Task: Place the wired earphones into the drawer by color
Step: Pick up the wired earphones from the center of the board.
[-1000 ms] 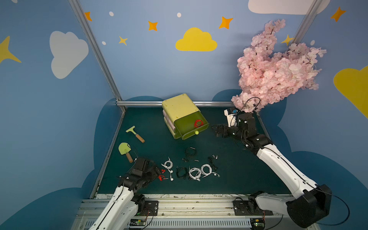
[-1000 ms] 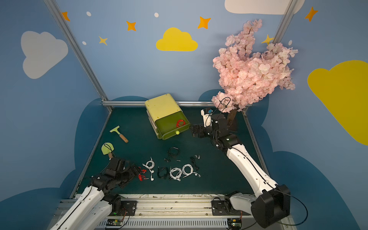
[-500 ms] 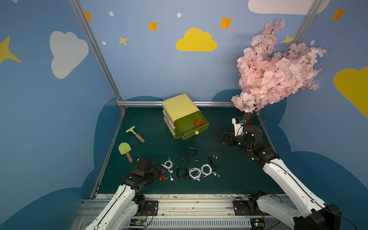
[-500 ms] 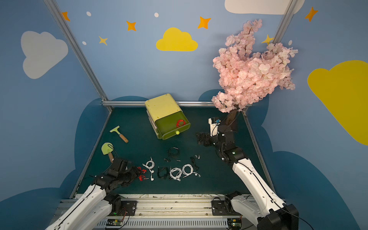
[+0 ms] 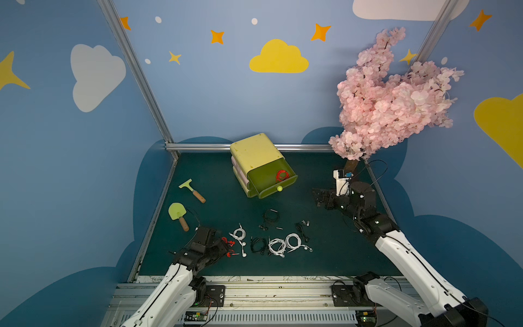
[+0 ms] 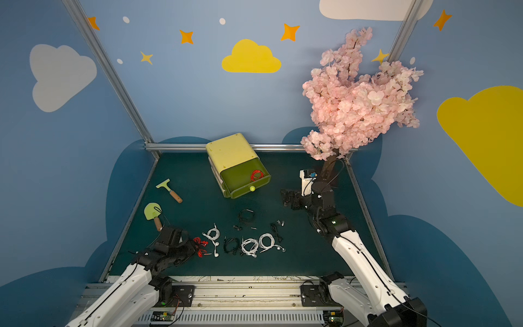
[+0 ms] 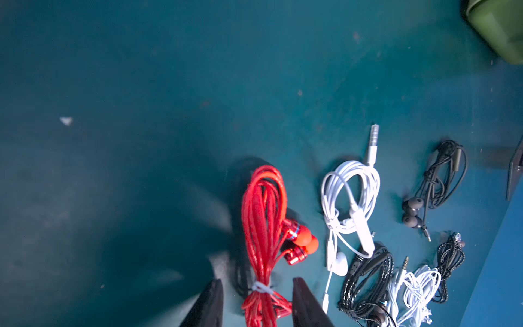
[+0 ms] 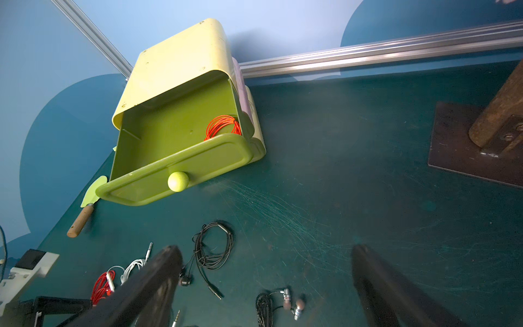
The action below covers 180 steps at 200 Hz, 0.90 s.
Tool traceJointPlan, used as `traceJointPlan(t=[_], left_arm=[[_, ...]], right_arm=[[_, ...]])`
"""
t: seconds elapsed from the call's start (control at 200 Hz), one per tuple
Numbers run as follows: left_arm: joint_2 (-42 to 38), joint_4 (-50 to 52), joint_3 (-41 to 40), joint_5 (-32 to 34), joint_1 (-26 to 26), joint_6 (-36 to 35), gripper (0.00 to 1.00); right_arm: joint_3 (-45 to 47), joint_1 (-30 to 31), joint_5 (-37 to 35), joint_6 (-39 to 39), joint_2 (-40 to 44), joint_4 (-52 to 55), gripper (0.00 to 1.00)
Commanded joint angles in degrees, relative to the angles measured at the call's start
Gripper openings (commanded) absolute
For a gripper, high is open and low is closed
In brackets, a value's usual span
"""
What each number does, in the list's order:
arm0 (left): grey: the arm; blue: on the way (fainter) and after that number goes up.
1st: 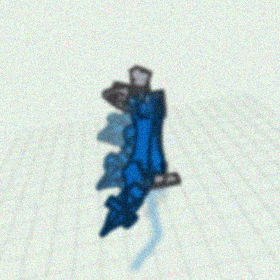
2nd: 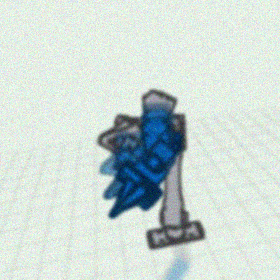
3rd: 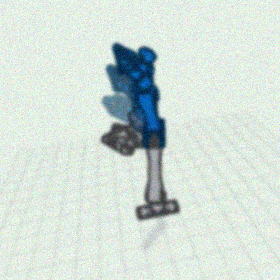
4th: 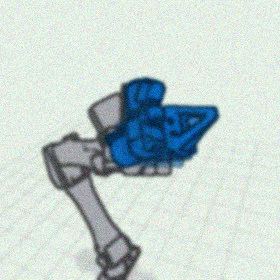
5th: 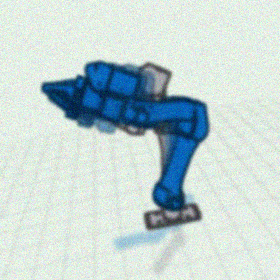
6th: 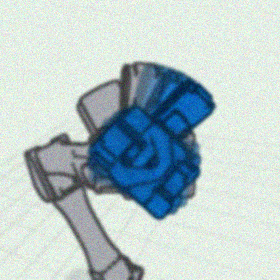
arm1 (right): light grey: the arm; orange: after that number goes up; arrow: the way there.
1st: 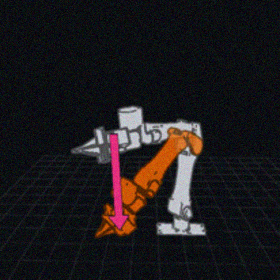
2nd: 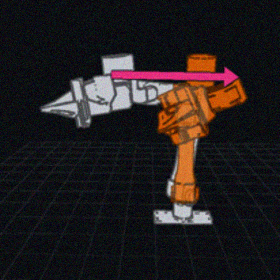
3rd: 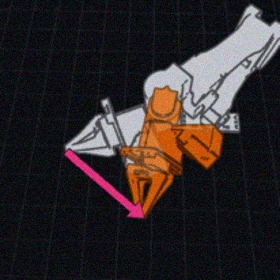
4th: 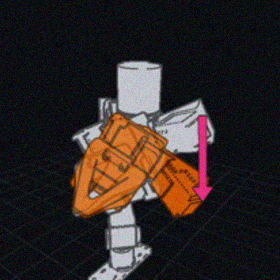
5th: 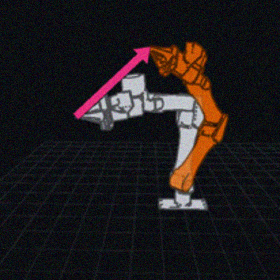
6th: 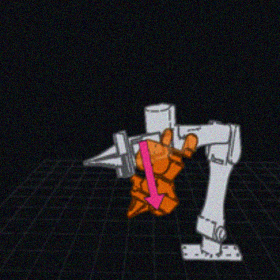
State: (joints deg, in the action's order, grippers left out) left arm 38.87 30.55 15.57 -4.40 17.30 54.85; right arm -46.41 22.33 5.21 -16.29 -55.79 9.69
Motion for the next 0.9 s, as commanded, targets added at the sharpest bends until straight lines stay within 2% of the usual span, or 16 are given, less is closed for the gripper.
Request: traceJointPlan(t=[0.0,0.16,0.22,0.546,0.756,0.896], left_arm=[[-0.2,-1.0,-0.5,-0.3,0.1,-0.4,0.39],[-0.1,-2.0,-1.0,-0.2,0.1,-0.4,0.34],[-0.1,-2.3,-1.2,-0.1,0.1,-0.5,0.29],[1.7,-4.3,-1.8,-0.3,0.1,-0.7,0.26],[2.6,-5.0,-1.4,-0.6,0.1,-0.9,0.15],[1.0,-2.5,-0.2,-0.2,0.1,-1.0,0.13]], right_arm=[[0.6,-0.2,-0.6,-0.2,1.5,-1.7,0.98],[1.0,-0.3,-0.6,-0.1,1.7,-1.7,0.98],[1.1,-0.3,-0.6,-0.1,1.9,-1.7,0.98],[1.5,-0.3,-0.4,0.2,2.6,-2.0,0.98],[1.7,-0.4,-0.4,0.4,3.0,-1.8,0.98],[1.8,-0.4,-0.4,0.5,3.3,-1.6,0.98]])
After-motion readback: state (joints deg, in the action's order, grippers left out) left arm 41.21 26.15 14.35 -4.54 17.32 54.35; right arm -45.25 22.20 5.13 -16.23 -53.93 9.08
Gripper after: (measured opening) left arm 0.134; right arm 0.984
